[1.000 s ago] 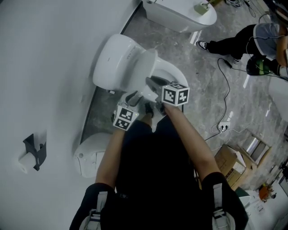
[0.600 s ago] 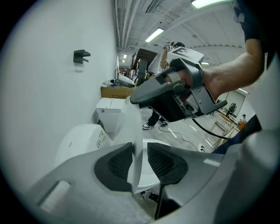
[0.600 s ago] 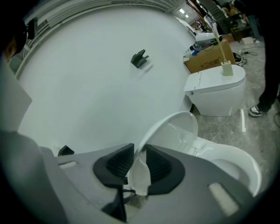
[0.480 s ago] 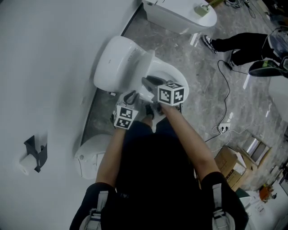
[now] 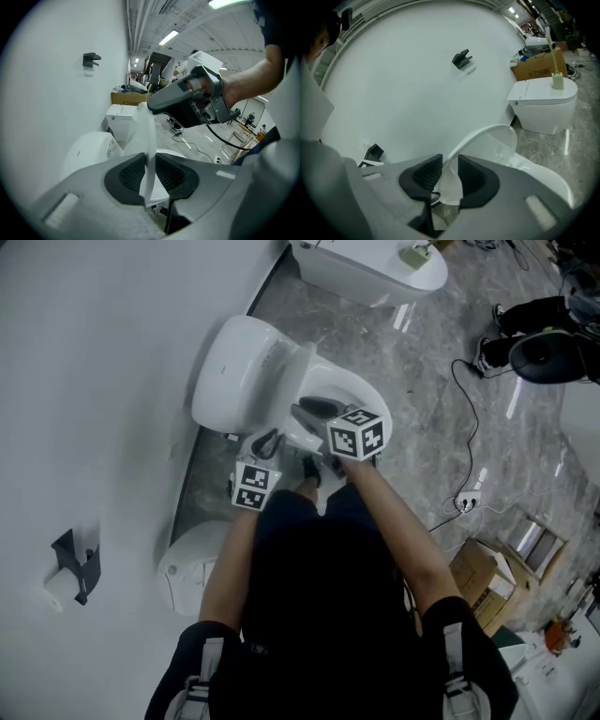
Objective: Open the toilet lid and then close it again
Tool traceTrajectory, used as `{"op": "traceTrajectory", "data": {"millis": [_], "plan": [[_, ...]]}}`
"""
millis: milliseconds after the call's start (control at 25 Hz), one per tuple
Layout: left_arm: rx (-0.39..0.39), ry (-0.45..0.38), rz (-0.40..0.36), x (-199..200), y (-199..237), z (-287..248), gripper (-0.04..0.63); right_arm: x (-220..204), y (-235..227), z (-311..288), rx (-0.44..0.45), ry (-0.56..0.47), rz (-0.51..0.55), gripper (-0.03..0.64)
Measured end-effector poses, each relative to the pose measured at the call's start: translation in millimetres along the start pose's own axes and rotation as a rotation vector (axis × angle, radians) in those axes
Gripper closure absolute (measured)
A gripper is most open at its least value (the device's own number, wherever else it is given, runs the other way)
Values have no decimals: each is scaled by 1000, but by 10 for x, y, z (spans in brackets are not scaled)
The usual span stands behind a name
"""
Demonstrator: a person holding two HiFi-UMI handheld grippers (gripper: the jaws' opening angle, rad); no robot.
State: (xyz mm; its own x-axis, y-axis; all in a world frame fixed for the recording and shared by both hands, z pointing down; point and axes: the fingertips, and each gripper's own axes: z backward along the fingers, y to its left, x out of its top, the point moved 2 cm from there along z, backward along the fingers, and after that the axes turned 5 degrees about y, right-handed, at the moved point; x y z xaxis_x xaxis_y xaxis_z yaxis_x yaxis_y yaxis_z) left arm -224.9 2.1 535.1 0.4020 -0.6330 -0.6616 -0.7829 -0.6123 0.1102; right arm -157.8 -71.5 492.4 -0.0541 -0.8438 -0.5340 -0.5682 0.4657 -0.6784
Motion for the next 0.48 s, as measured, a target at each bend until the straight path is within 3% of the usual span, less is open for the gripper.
{"op": "traceTrajectory", "data": {"millis": [160, 320, 480], "plan": [[-2, -1, 2, 11, 27, 0, 517, -75, -129, 207, -20, -8, 36, 513], [-10, -5, 4, -2, 47, 11, 517, -255, -305, 484, -67, -1, 69, 614], [-13, -13, 9, 2, 65, 6, 517, -495, -490, 723, -126, 27, 67, 615]]}}
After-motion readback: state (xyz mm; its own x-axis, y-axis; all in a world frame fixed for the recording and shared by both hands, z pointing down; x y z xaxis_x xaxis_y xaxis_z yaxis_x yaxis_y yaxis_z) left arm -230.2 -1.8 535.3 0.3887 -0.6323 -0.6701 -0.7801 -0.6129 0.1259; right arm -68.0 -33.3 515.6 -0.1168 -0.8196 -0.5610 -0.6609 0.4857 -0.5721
